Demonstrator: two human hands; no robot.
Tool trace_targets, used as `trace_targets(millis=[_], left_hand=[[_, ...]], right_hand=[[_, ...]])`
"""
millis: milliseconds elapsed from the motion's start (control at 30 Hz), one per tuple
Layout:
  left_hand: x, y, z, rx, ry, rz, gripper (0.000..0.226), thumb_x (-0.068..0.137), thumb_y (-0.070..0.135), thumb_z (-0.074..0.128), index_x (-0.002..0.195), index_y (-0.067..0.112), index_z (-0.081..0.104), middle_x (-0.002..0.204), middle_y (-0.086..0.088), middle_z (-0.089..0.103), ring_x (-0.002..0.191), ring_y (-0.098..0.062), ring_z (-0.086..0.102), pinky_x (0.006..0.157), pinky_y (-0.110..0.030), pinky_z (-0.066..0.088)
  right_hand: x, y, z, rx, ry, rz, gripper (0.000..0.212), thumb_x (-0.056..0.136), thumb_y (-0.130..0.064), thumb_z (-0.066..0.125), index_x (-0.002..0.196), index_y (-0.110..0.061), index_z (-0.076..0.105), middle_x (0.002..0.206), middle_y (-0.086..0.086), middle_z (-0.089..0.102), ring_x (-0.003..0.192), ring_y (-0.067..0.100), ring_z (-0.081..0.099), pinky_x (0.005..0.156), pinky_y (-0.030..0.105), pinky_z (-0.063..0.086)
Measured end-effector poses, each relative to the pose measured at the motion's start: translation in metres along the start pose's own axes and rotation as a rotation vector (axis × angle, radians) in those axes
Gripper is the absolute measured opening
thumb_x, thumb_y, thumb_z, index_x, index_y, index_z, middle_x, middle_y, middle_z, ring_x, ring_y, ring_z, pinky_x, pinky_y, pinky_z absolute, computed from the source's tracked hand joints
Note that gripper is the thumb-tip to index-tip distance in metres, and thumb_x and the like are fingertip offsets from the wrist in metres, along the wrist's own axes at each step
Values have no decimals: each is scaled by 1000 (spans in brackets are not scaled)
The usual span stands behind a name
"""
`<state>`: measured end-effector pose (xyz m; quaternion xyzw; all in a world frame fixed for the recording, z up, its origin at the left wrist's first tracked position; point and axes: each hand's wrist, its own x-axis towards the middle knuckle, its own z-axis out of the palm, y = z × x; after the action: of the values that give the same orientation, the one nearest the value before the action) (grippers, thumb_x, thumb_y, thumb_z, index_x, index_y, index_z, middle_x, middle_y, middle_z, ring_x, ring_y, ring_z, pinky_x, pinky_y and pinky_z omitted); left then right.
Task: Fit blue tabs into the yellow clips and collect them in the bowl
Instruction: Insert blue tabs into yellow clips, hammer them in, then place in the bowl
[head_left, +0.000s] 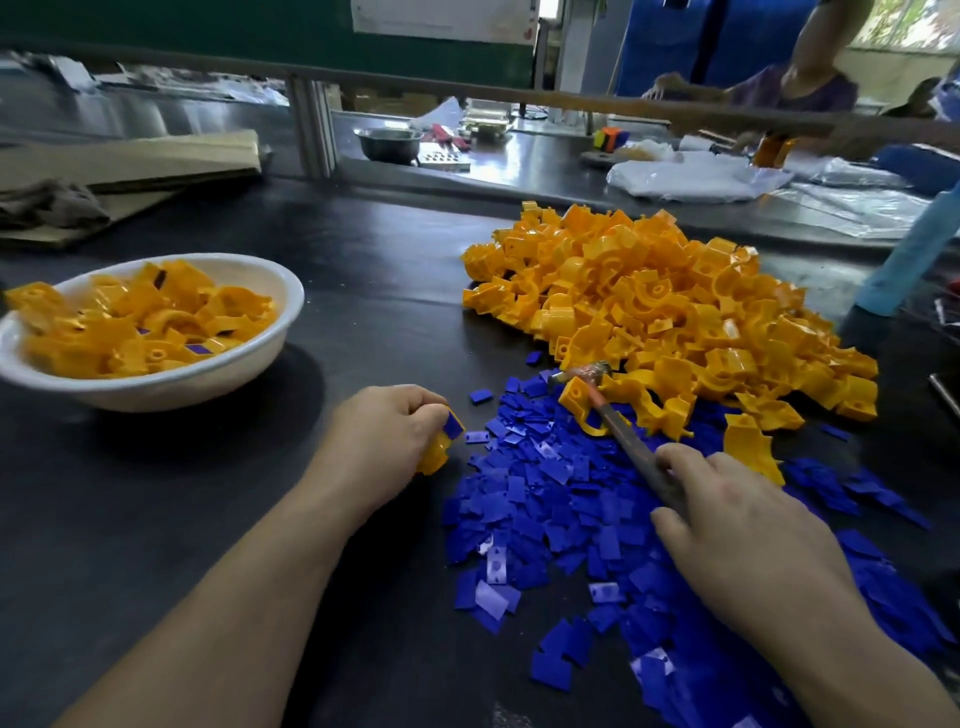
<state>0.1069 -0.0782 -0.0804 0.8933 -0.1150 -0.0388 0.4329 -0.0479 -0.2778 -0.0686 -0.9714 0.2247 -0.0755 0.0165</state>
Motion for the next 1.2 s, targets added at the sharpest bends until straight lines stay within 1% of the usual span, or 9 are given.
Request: trace_targets(millis=[133,233,367,500,700,833,967,1100,1200], left_hand=[[1,2,-3,354,-24,46,30,93,44,54,106,25,73,110,-5,67,102,-23,61,85,-32,48],[0,2,-10,474,-75,-15,62,81,62,61,130,24,58,124,-3,59,114,-24,57,94,-41,49],[-6,-1,-9,735,-97,57,55,77,59,64,121,27,58,119,1,58,112,-23,53,88,-38,49],[-7,-3,-5,773,-70,114,42,83,55,61,115,28,63,110,-1,58,107,-24,53,79,-35,45],[-2,-7,-3,699,-37,106,45,83,57,62,118,30,64,106,2,57,103,-21,53,76,-33,45],[-1,-8,-3,700,-29,120,45,83,58,62,117,30,65,103,2,57,101,-21,53,75,-33,45],[-2,-7,-4,696,-31,115,44,83,58,62,118,31,65,100,4,55,99,-19,53,73,-32,45],[-1,-7,-3,691,-31,118,44,83,56,62,117,28,66,105,2,57,103,-22,54,74,-33,44],[0,-5,-4,705,-40,109,44,83,57,63,117,28,66,108,2,58,103,-21,54,76,-34,46]], right_hand=[[0,3,-3,3,5,-6,33,93,-36,41,124,-39,33,89,-12,45,73,8,45,57,25,39],[-2,5,-8,185,-9,1,27,93,-31,39,119,-36,39,84,-11,52,65,8,52,55,28,46],[-8,-9,-25,639,-106,-14,23,93,-36,42,101,-57,42,61,0,58,48,18,56,45,43,51],[-17,-23,-31,687,-249,-136,33,90,-44,46,89,-75,34,75,-14,63,56,13,60,53,39,54],[-19,-24,-29,611,-209,-188,41,88,-49,46,121,-66,28,82,-23,61,66,-2,60,55,18,49],[-22,-31,-31,406,-235,-275,46,92,-52,41,135,-52,25,93,-18,61,82,-2,57,72,16,48],[-18,-31,-28,366,-261,-262,45,93,-52,40,136,-49,26,102,-15,62,86,-1,57,76,17,48],[-20,-33,-22,478,-95,-267,50,89,-48,48,136,-49,33,76,-22,57,85,-13,50,71,8,42],[-18,-44,-18,450,-97,-282,48,92,-48,44,137,-49,26,93,-21,57,85,-2,54,72,13,45]])
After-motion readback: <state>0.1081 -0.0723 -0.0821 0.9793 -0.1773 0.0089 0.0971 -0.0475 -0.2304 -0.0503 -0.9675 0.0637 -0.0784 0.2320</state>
